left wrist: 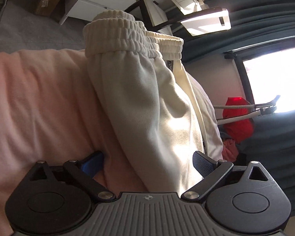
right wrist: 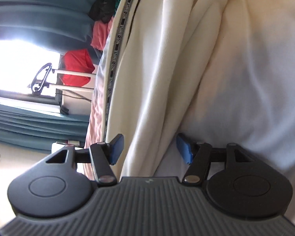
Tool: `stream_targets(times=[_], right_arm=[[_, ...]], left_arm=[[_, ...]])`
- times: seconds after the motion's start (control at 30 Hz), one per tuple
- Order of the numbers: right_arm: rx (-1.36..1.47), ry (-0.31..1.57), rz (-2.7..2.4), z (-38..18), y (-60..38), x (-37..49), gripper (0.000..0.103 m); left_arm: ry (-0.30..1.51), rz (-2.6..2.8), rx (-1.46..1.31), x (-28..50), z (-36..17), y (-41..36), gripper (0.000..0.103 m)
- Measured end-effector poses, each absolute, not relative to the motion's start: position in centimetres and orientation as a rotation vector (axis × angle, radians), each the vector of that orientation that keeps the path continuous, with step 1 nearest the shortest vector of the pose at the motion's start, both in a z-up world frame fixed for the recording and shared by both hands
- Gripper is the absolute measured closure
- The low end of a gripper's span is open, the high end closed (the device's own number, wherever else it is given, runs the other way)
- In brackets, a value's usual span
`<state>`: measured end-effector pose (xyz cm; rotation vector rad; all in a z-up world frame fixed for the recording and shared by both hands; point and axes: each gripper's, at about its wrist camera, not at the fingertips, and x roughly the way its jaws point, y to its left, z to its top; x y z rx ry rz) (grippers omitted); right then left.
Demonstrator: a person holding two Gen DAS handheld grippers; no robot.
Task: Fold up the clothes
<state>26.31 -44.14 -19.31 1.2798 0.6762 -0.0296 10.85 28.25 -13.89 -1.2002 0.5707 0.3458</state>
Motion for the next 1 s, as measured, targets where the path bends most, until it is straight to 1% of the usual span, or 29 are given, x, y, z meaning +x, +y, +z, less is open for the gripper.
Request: stream_targets(times=[0.07,0.13,0.17,0.2,0.23,0.27,0.3,0.33,0.37,0.4,0.43,0.57,0.73,0.87,1.0], right_arm=[[1.267,0.632,-0.058,-19.4,-44.4,27.1,0.041],[1.254,0.588,-0.086,-19.6,-44.6,27.9,0.042],[1.248,0.566,-0.100,-19.6,-44.7,28.3,0.042],[1.241,0.543,-0.113,-19.7,-44.8,28.6,0.043],[1.234,0.521,-0.127,-19.8,-44.9,29.0,0.046],[1.205,0.505,-0.143,-19.8,-45.1,29.4,0.052],[1.178,0.495,-0.158,-19.9,-45.3,29.9,0.057],[1.159,0.495,-0.176,-20.1,-45.5,30.1,0.077],[1.141,0.494,-0.194,-20.2,-45.7,30.3,0.080],[1.148,0.484,-0.188,-20.4,-45.8,30.5,0.082],[1.136,0.477,-0.189,-20.1,-45.8,30.5,0.084],[1.105,0.443,-0.164,-18.0,-46.0,29.9,0.087],[1.121,0.418,-0.149,-15.5,-46.7,26.5,0.087],[1.200,0.510,-0.162,-14.5,-47.5,22.7,0.087],[1.150,0.505,-0.153,-12.5,-46.6,18.1,0.087]], left_arm=[[0.535,0.380,-1.170,11.6,-13.9,27.9,0.008],[0.500,0.410,-1.128,12.4,-13.8,27.6,0.035],[0.483,0.425,-1.107,12.8,-13.8,27.5,0.041],[0.465,0.432,-1.100,13.1,-13.9,27.4,0.049],[0.452,0.432,-1.106,13.2,-14.1,27.6,0.056],[0.444,0.433,-1.108,13.3,-14.3,27.7,0.061],[0.437,0.433,-1.112,13.4,-14.4,27.8,0.071],[0.428,0.432,-1.120,13.3,-14.5,27.9,0.077],[0.420,0.432,-1.135,13.2,-14.5,28.1,0.081],[0.415,0.431,-1.156,13.0,-14.3,28.2,0.086],[0.405,0.422,-1.179,12.6,-13.9,28.5,0.089],[0.369,0.355,-1.252,10.7,-12.2,29.5,0.092],[0.392,0.316,-1.229,8.0,-10.1,30.0,0.092],[0.398,0.294,-1.214,4.8,-8.1,30.9,0.092],[0.457,0.321,-1.203,1.6,-7.4,31.4,0.092]])
